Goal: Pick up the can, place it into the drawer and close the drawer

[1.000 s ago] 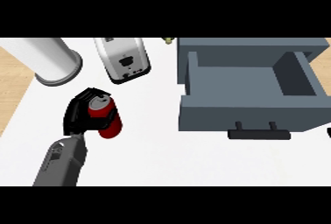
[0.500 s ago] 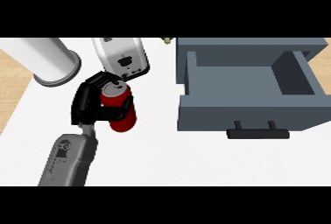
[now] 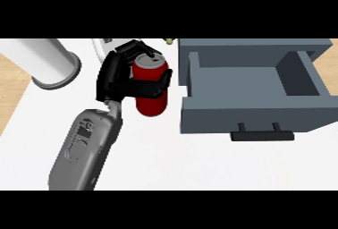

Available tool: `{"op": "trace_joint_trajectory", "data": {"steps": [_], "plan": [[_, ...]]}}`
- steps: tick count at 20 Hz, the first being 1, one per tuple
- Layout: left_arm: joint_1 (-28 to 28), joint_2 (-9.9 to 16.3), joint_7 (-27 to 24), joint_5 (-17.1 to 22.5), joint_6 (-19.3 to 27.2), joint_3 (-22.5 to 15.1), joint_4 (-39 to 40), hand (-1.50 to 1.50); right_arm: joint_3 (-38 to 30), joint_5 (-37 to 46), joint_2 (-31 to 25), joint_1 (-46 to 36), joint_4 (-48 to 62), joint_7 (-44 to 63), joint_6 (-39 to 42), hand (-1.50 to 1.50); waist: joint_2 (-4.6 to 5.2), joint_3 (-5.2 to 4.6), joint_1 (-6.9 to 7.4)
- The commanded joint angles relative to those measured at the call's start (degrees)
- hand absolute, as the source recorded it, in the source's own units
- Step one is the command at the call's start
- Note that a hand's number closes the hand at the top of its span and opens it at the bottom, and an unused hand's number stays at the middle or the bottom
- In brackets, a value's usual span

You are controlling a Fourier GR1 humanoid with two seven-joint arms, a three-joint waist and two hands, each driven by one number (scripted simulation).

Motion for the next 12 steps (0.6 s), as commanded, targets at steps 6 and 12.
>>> {"op": "trace_joint_trajectory", "data": {"steps": [6,12], "plan": [[-16.4,-0.1,3.8,0.7,9.1,-5.7,8.5,1.50,-2.3,-1.3,-2.0,-4.2,2.9,0.2,-0.8,-1.50,0.13,0.00,-0.30],[-26.2,-0.1,9.9,2.6,12.7,-7.2,12.4,1.50,-3.2,-2.2,-2.5,-2.2,1.6,1.2,0.3,-1.50,0.08,0.00,-0.41]]}}
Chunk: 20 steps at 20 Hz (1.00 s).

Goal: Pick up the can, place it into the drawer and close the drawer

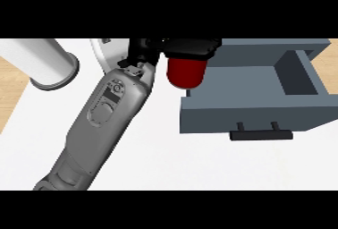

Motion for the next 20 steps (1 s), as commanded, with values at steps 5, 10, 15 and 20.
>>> {"op": "trace_joint_trajectory", "data": {"steps": [5,10,15,20], "plan": [[-14.2,0.0,-0.4,5.4,6.4,-3.2,13.6,1.50,3.1,2.9,1.7,-1.5,0.1,1.5,-1.5,-1.50,0.23,0.01,-0.77],[-19.0,0.0,-3.0,9.2,8.9,-5.4,22.3,1.50,5.2,4.5,1.7,-2.5,-0.1,1.6,-2.4,-1.50,0.33,0.03,-1.19],[-24.5,0.0,-3.9,12.7,10.0,-7.4,28.8,1.50,0.9,2.0,-0.8,-5.8,4.0,1.4,-1.9,-1.50,0.52,0.07,-1.77],[-25.4,0.0,-6.1,16.8,12.4,-12.7,31.8,1.50,1.8,2.5,-0.6,-5.9,1.5,3.0,-2.2,-1.50,0.47,0.07,-2.19]]}}
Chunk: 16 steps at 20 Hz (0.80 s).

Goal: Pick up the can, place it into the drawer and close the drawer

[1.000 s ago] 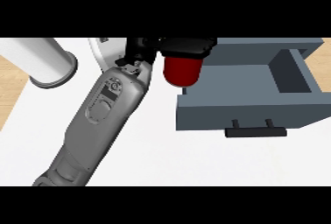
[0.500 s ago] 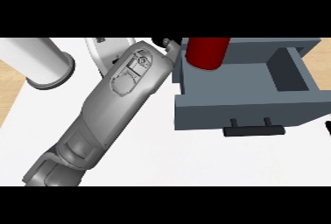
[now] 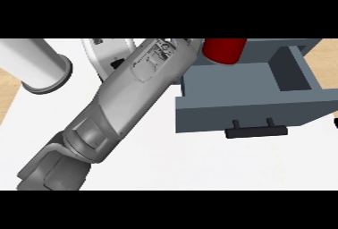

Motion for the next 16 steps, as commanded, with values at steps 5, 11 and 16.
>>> {"op": "trace_joint_trajectory", "data": {"steps": [5,11,16], "plan": [[-4.4,0.0,-1.3,7.7,2.1,-5.3,7.7,1.50,0.5,-0.2,-0.1,0.1,2.4,-1.2,1.5,-1.50,0.32,0.08,-1.58],[-3.0,0.0,-7.5,9.5,1.8,-8.4,12.1,1.50,2.5,3.0,1.1,-3.5,2.8,-0.3,-1.3,-1.50,0.61,0.08,-1.78],[-1.4,0.0,-10.1,11.7,4.1,-12.0,13.0,1.50,1.9,2.6,-0.2,-4.7,3.2,-0.4,-0.7,-1.50,0.77,0.09,-2.96]]}}
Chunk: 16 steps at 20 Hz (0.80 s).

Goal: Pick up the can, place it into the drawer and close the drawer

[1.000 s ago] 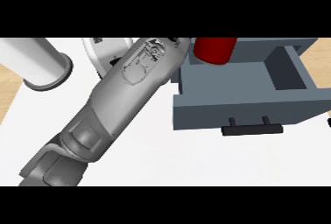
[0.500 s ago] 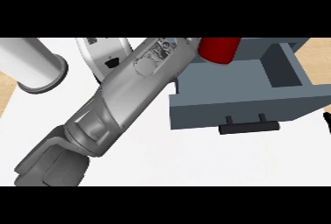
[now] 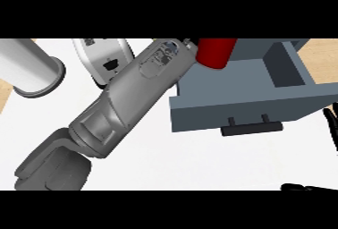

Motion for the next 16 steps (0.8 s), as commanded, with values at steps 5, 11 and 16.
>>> {"op": "trace_joint_trajectory", "data": {"steps": [5,11,16], "plan": [[0.5,0.0,-4.2,2.4,-0.1,-3.4,4.7,1.50,-1.8,-1.8,-2.3,-2.2,0.3,2.0,0.5,-1.50,0.39,-0.01,-0.75],[1.8,0.0,-4.4,3.6,2.6,-8.0,4.4,1.50,-0.1,-0.5,-0.9,-0.9,-0.8,0.5,0.5,-1.50,0.36,0.01,-1.71],[0.4,0.0,-4.0,4.9,5.1,-8.2,6.2,-1.50,-0.6,-1.4,-1.3,-1.6,-0.5,0.4,0.7,-1.50,0.37,0.01,-1.70]]}}
